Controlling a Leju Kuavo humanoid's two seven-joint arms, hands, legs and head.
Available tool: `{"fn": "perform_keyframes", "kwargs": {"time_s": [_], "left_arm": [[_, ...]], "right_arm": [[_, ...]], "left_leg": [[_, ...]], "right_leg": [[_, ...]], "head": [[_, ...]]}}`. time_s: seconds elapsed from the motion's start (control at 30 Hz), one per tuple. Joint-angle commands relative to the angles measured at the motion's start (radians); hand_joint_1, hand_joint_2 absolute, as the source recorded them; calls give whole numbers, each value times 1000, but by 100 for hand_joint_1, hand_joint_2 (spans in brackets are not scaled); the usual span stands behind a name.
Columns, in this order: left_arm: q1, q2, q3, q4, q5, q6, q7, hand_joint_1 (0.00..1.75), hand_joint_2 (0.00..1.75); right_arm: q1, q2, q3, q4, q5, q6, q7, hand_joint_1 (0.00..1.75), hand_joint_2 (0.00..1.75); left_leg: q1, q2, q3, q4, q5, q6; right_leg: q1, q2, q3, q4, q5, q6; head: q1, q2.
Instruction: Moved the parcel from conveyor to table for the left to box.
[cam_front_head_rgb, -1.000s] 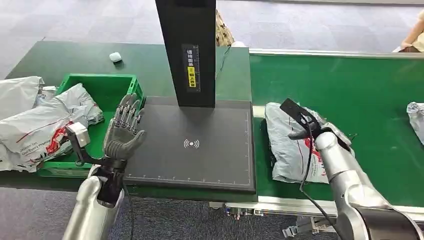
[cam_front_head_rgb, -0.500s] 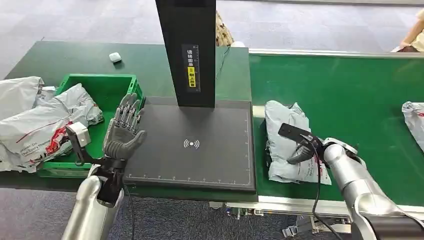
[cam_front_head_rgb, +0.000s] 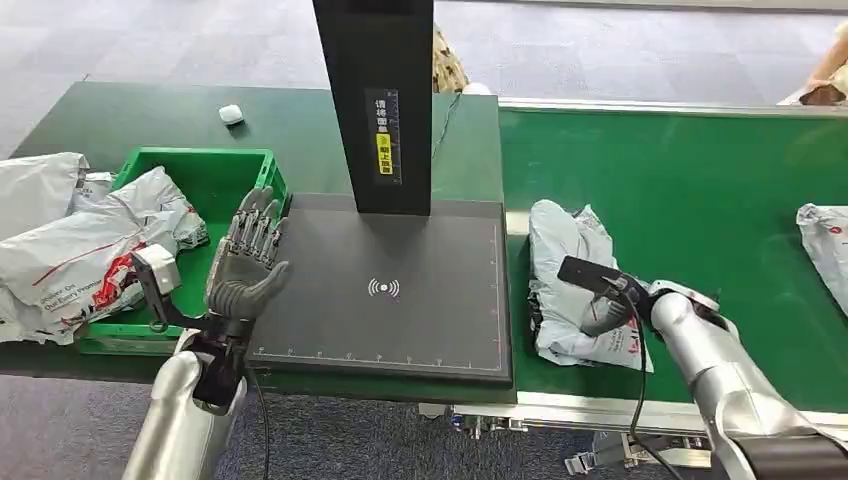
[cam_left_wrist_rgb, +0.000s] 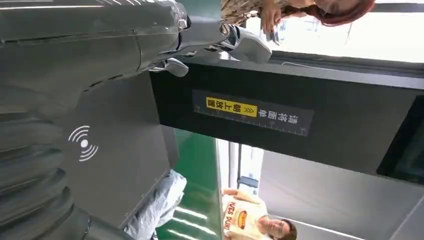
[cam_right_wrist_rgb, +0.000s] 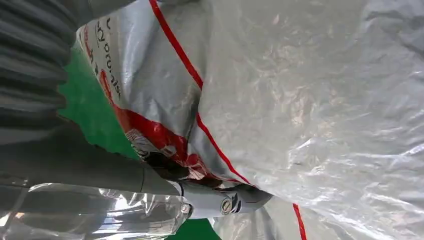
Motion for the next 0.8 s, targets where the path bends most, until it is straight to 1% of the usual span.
{"fn": "perform_keyframes", "kwargs": {"time_s": [0.03, 0.07, 0.1, 0.13, 0.17, 0.27, 0.3, 0.37, 0.4, 0.43, 0.53, 0.7, 0.8], "left_arm": [[-25, 36, -22, 59, 2, -7, 2, 0, 175], [-33, 36, -26, 64, 4, -14, 4, 0, 175], [-33, 36, -26, 65, 4, -12, 4, 0, 175], [-31, 37, -27, 59, 5, -11, 5, 0, 175], [-24, 39, -24, 51, 6, -9, 4, 0, 175], [-16, 38, -18, 39, 6, -4, 7, 0, 175], [-15, 38, -17, 35, 5, -3, 10, 0, 175], [-15, 36, -17, 39, 2, -3, 15, 0, 175], [-14, 35, -17, 40, 2, -3, 15, 0, 175], [-14, 33, -16, 42, 2, -2, 15, 0, 175], [-15, 35, -11, 36, 0, 0, 15, 0, 175], [-2, 40, -7, 17, 1, -1, 15, 0, 175], [14, 42, 0, 9, -1, 7, 13, 0, 175]], "right_arm": [[65, -66, 143, -104, -35, 62, -20, 0, 175], [87, -99, 171, -148, -60, 88, -37, 0, 175], [93, -113, 186, -169, -67, 88, -32, 0, 175], [94, -120, 195, -186, -75, 90, -27, 175, 175], [98, -123, 202, -203, -77, 80, -21, 175, 175], [103, -118, 207, -222, -90, 67, -1, 175, 175], [102, -115, 207, -225, -96, 60, 6, 175, 175], [104, -105, 210, -217, -106, 35, 26, 175, 175], [106, -104, 210, -216, -106, 35, 27, 175, 175], [106, -99, 213, -209, -107, 14, 30, 175, 175], [87, -84, 217, -188, -108, -19, 24, 175, 175], [87, -87, 214, -207, -125, -26, 33, 175, 175], [81, -73, 211, -207, -135, -62, 41, 175, 175]], "left_leg": [[1, 0, 6, -3, -1, 0], [1, -1, 3, -2, 0, 0], [1, -2, 4, -2, 0, 0], [1, -3, 6, -4, -1, 0], [0, -4, 3, -1, 0, 0], [0, -1, 4, -2, -1, 0], [0, 0, 2, -1, -1, 1], [1, 0, 5, -2, -1, 0], [1, -1, 3, -1, -1, 0], [1, 0, 5, -2, -1, 0], [0, 0, 2, -1, -1, 0], [0, 2, 4, -1, -2, 0], [0, 1, 2, -1, -1, 1]], "right_leg": [[1, -1, 6, -4, -1, -1], [1, -2, 4, -2, -1, 0], [1, -3, 5, -3, -1, 0], [1, -4, 9, -5, -2, -1], [0, -4, 4, -2, -2, 0], [1, -2, 5, -3, -1, 0], [0, -1, 3, -2, -1, 0], [1, -1, 6, -3, -1, 0], [1, -2, 4, -2, -1, 0], [1, 0, 6, -3, -1, 0], [1, -1, 3, -1, -1, 1], [1, 1, 4, -2, -1, 0], [0, 0, 3, -1, -1, 1]], "head": [[0, 0], [0, 0], [0, 0], [0, 0], [0, 0], [0, 0], [0, 0], [0, 0], [0, 0], [0, 0], [0, 0], [0, 0], [0, 0]]}}
